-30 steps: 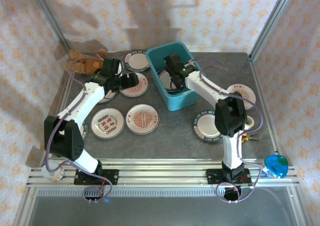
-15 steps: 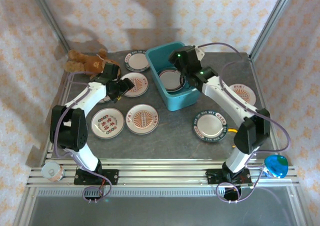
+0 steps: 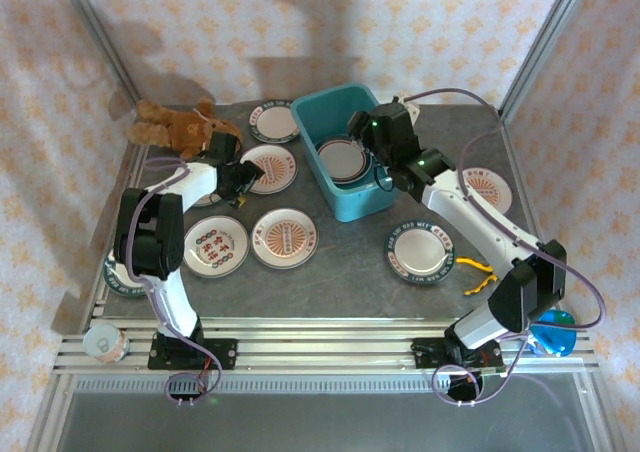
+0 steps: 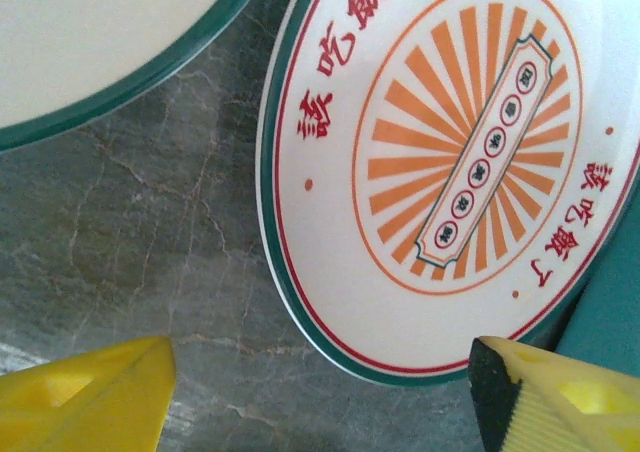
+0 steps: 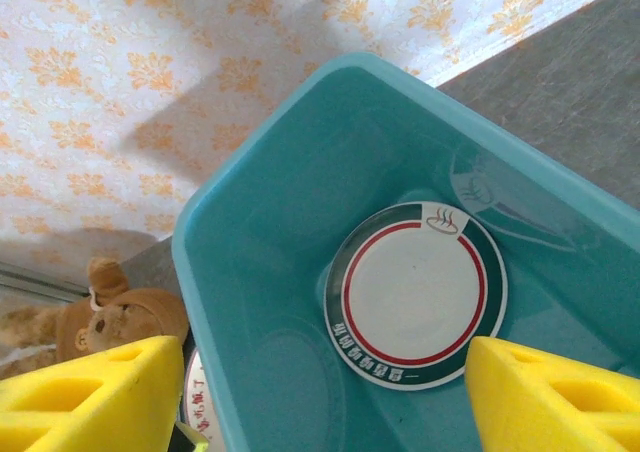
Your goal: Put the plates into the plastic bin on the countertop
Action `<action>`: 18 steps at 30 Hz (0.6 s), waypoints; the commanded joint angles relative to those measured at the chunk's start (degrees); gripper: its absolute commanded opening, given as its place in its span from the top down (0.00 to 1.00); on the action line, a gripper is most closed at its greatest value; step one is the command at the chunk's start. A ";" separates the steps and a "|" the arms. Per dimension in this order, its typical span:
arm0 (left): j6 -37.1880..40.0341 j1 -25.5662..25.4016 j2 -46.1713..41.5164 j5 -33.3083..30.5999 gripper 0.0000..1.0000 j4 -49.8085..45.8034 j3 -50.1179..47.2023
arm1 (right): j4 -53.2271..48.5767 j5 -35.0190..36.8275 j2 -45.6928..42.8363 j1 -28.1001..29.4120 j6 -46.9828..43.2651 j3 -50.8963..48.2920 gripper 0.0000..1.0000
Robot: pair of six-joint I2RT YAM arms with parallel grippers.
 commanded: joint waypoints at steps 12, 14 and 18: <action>0.22 0.43 5.15 0.64 0.27 3.74 3.25 | -0.97 3.35 -1.84 0.12 -2.71 0.88 0.26; 0.47 0.43 5.67 0.63 0.28 4.51 3.28 | -1.22 3.83 -1.84 0.12 -2.49 0.77 0.26; 0.10 0.43 6.58 0.99 0.31 5.95 3.15 | -1.85 4.37 -1.91 0.03 -1.98 0.41 0.26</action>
